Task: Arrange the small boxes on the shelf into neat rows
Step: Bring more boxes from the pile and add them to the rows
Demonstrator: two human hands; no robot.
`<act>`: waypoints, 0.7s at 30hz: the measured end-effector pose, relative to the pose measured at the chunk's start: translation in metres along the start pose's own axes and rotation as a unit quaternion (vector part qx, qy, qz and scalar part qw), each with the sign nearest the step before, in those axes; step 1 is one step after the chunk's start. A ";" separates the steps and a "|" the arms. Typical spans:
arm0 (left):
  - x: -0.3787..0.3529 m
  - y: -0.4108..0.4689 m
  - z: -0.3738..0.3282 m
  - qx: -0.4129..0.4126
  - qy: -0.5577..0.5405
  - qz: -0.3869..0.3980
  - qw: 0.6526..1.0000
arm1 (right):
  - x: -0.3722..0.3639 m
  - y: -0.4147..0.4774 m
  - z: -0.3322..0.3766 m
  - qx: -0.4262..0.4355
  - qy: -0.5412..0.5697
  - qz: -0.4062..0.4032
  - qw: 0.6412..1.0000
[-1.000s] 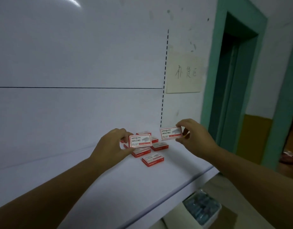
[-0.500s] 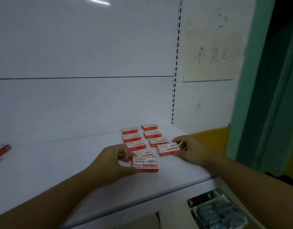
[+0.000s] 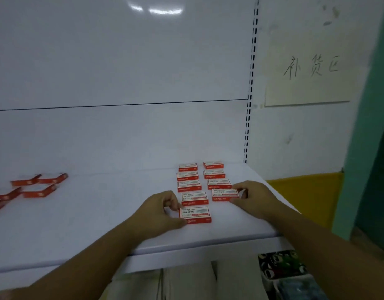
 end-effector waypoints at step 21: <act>0.289 -0.177 0.075 0.159 0.409 0.152 0.886 | -0.152 -0.097 0.304 0.228 -0.288 0.091 0.926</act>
Point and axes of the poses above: each hand's wrist, its own y-axis towards the middle knuckle, its own x-axis out of the back of the hand, z = x × y, the point moved 6 cm from there along y, towards the middle knuckle, and after that the axes turned 12 degrees about -x, right-handed, at the moved point
